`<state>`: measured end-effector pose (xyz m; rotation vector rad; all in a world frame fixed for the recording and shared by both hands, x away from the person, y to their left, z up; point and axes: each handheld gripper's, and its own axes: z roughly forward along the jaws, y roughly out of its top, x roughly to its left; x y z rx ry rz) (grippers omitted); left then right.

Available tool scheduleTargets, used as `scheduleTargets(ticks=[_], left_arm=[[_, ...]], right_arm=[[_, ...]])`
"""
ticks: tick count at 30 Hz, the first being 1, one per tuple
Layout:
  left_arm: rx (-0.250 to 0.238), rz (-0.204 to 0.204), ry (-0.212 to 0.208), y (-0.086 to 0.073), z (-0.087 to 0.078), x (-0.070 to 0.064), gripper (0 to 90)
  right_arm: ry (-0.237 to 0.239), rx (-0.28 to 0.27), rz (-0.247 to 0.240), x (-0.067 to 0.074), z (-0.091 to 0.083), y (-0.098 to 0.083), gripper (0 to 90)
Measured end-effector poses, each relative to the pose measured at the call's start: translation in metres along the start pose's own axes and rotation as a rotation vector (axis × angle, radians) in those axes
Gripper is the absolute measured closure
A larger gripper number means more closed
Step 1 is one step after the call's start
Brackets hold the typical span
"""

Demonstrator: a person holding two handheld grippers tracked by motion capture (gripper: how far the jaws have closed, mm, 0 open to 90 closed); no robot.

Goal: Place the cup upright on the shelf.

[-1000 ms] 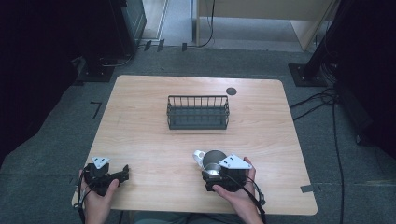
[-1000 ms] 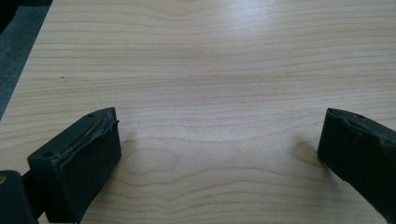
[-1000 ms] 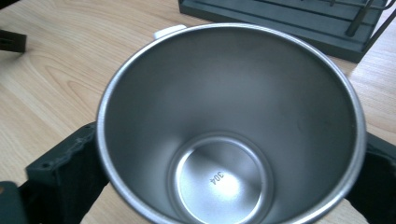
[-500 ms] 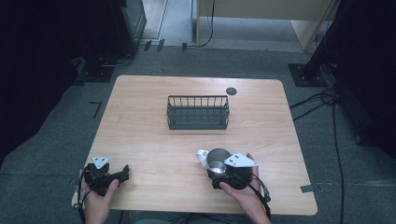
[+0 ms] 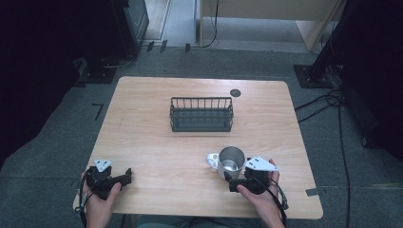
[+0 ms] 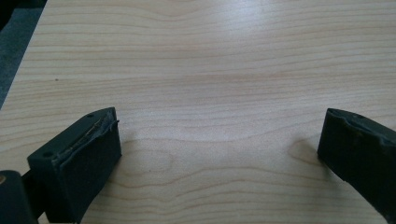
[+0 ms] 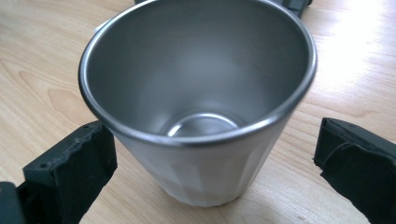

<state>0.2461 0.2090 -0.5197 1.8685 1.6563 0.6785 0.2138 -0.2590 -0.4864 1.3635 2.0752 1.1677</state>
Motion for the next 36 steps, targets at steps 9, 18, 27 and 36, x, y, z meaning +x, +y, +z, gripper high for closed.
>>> scheduleTargets(ticks=[9, 18, 27, 36], left_arm=[[0.000, 0.001, 0.000, 0.000, 0.000, 0.000, 0.0], [0.000, 0.004, -0.003, 0.000, 0.000, 0.000, 0.0], [0.000, 0.005, -0.004, 0.000, 0.000, 0.000, 0.0], [0.000, 0.005, -0.004, 0.000, 0.000, 0.000, 0.0]], right_arm=[[-0.072, 0.006, 0.077, 0.015, 0.019, 0.003, 0.0], [-0.109, -0.035, 0.059, 0.020, 0.023, 0.002, 6.9], [-0.089, -0.063, 0.034, 0.014, 0.016, 0.007, 7.8], [-0.065, -0.088, 0.003, 0.016, 0.011, 0.021, 7.8]])
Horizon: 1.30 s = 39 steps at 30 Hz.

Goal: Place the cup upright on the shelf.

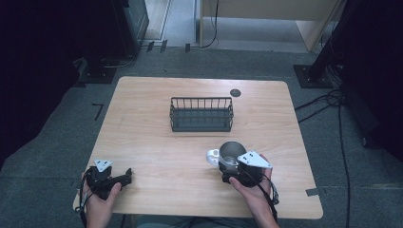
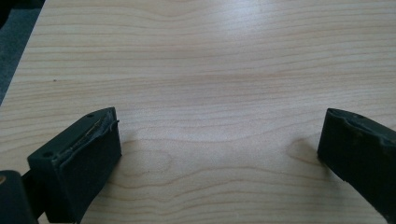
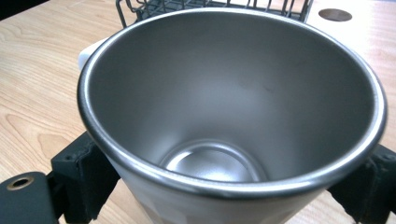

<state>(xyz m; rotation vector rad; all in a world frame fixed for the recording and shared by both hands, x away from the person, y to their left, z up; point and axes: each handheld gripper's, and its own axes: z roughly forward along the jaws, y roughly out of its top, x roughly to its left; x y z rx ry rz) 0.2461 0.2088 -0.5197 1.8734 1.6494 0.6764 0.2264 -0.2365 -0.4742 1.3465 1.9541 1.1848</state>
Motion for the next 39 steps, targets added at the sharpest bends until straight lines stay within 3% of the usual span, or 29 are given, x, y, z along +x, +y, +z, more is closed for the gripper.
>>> scheduleTargets(ticks=[29, 39], left_arm=[[-0.001, -0.001, 0.000, 0.000, 0.000, 0.000, 0.0], [0.000, 0.000, 0.000, 0.000, 0.000, 0.000, 0.0]], right_arm=[[0.036, -0.033, -0.048, 0.000, 0.022, 0.075, 7.9], [0.039, -0.035, -0.036, -0.004, 0.033, 0.098, 7.9]])
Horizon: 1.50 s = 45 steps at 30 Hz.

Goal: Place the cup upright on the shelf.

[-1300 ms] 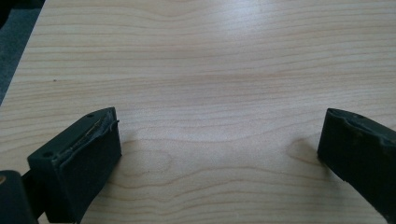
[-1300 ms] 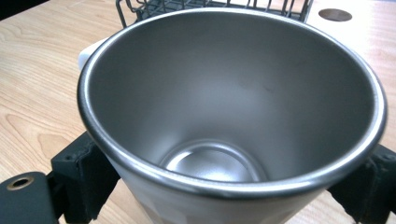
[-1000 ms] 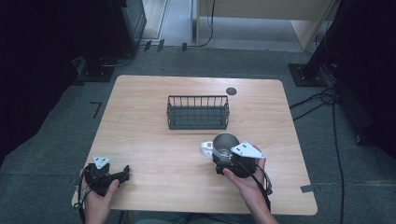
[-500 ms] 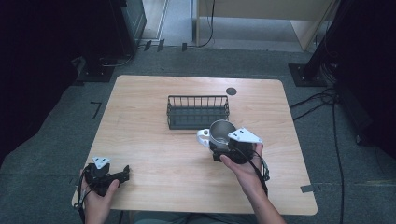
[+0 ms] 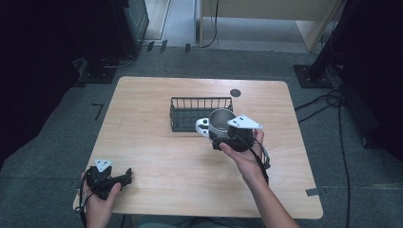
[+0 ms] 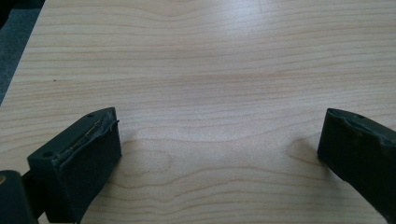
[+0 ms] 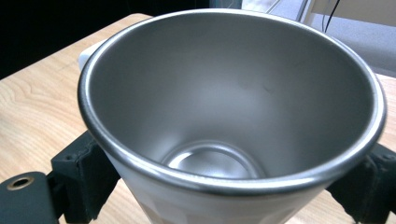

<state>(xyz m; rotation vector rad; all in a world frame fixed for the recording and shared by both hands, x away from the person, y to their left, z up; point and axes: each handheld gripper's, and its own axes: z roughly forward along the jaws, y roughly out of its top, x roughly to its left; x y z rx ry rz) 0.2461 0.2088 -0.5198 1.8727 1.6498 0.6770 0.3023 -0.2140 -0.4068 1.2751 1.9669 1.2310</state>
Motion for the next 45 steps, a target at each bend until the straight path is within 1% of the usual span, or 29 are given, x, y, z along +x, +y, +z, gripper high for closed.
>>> scheduleTargets(ticks=[5, 9, 12, 16, 25, 34, 38, 39, 42, 45], left_arm=[[0.000, 0.000, 0.000, 0.000, 0.000, 0.000, 0.0], [0.000, 0.001, 0.000, 0.000, 0.000, 0.000, 0.0], [0.000, 0.000, 0.000, 0.000, 0.000, 0.000, 0.0], [0.000, 0.001, 0.000, 0.000, 0.000, 0.000, 0.0], [-0.001, 0.002, -0.003, 0.000, 0.000, 0.000, 0.0], [0.000, 0.003, -0.003, 0.000, 0.000, 0.000, 0.0], [0.000, 0.003, -0.004, 0.000, 0.000, 0.000, 0.0], [0.000, 0.004, -0.004, 0.000, 0.000, 0.000, 0.0], [0.000, 0.004, -0.004, 0.000, 0.000, 0.000, 0.0], [0.000, 0.004, -0.005, 0.000, 0.000, 0.000, 0.0]], right_arm=[[-0.011, 0.002, 0.005, -0.004, 0.008, 0.010, 7.9], [-0.023, -0.003, -0.005, -0.006, 0.014, 0.018, 7.9], [-0.030, -0.005, -0.001, -0.008, 0.020, 0.026, 7.9], [-0.038, -0.004, -0.007, -0.010, 0.028, 0.036, 7.9], [-0.049, 0.003, 0.007, -0.014, 0.047, 0.054, 7.9], [-0.054, -0.002, 0.029, -0.016, 0.065, 0.066, 7.9], [-0.067, 0.006, 0.025, -0.018, 0.074, 0.070, 7.9], [-0.068, 0.008, 0.029, -0.018, 0.076, 0.070, 7.9], [-0.042, 0.008, 0.071, -0.022, 0.082, 0.071, 7.9], [-0.063, 0.016, 0.057, -0.022, 0.089, 0.073, 7.9]])
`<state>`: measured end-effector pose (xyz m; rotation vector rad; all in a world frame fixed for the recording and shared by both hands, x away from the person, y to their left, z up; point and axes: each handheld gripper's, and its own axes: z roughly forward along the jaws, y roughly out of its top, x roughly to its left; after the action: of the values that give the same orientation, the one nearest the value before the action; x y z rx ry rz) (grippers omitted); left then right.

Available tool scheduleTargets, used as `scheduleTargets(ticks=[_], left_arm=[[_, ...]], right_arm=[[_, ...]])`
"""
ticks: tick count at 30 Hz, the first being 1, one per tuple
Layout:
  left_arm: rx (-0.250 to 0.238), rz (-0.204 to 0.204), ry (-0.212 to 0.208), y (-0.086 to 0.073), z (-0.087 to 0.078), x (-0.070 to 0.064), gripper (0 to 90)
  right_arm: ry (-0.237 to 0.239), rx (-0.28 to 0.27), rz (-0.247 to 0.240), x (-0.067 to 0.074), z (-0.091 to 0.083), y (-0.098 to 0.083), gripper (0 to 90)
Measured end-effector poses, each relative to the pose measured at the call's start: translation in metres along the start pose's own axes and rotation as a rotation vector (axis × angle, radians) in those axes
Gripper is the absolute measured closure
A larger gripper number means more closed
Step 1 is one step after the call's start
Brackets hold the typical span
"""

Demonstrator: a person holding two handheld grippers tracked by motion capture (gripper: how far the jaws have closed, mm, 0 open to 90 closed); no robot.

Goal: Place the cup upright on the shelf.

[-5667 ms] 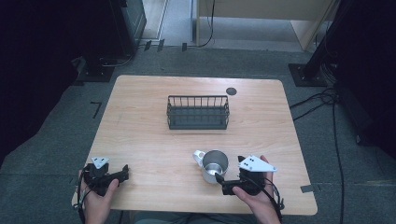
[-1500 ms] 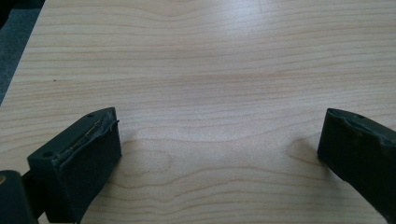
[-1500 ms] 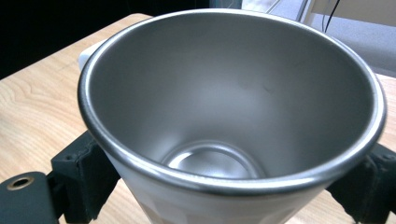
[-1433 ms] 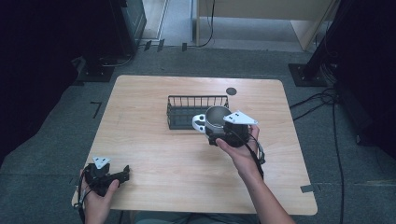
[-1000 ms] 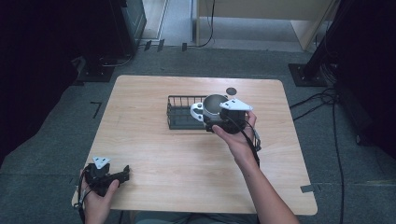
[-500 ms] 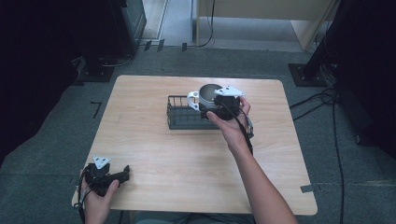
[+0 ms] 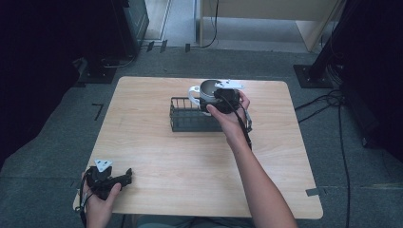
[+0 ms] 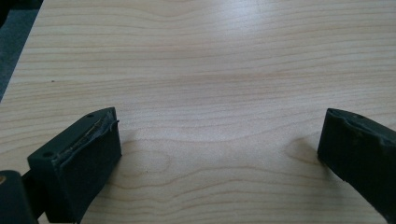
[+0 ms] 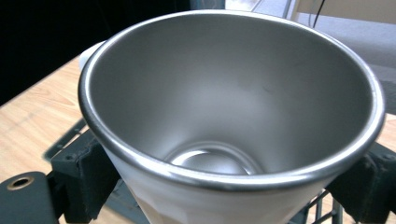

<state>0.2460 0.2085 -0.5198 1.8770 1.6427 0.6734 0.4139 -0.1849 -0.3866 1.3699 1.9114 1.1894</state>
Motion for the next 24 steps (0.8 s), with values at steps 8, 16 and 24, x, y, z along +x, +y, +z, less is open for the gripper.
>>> scheduleTargets(ticks=[8, 16, 24], left_arm=[[0.000, 0.001, -0.001, 0.000, 0.000, 0.000, 0.0], [0.000, 0.002, -0.001, 0.000, 0.000, 0.000, 0.0], [0.000, 0.002, -0.001, 0.000, 0.000, 0.000, 0.0]], right_arm=[[-0.024, 0.033, -0.001, -0.003, 0.017, -0.003, 7.9], [-0.028, 0.042, 0.016, -0.003, 0.027, -0.013, 7.9], [-0.023, 0.086, 0.012, 0.000, 0.035, -0.027, 7.7]])
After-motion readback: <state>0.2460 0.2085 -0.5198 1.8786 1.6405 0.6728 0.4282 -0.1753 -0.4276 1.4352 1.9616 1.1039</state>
